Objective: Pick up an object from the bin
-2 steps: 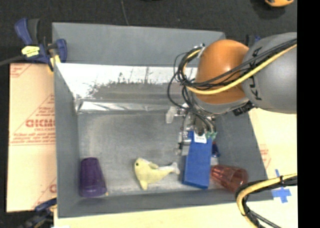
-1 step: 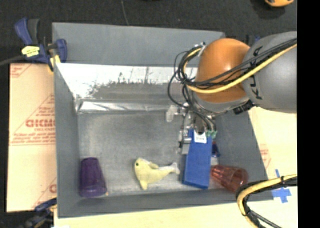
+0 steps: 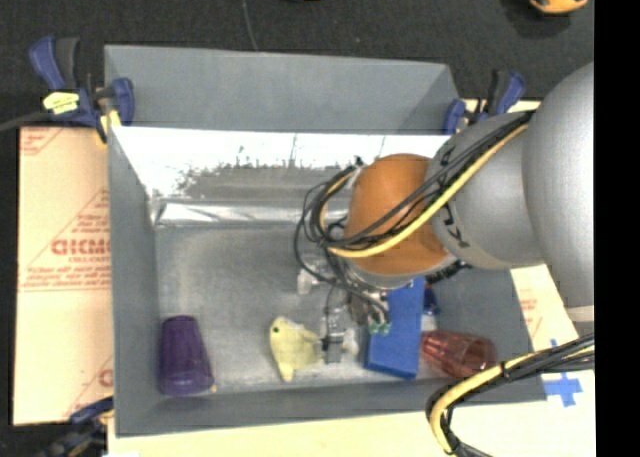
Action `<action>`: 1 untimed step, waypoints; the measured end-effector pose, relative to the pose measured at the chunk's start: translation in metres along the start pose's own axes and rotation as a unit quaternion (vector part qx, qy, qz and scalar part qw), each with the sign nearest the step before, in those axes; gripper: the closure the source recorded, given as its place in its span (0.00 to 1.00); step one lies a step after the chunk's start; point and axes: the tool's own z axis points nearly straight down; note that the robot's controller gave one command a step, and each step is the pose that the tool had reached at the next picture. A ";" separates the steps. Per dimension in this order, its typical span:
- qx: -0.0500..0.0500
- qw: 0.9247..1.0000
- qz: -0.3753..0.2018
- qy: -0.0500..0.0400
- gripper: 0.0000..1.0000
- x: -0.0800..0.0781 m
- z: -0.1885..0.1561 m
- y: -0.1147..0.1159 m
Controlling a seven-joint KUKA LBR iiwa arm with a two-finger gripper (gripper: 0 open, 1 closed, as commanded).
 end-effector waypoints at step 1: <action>0.001 1.000 -0.011 -0.002 0.00 0.019 -0.003 0.009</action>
Offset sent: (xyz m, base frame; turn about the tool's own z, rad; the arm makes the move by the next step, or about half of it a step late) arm -0.0495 0.0415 0.0077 -0.4295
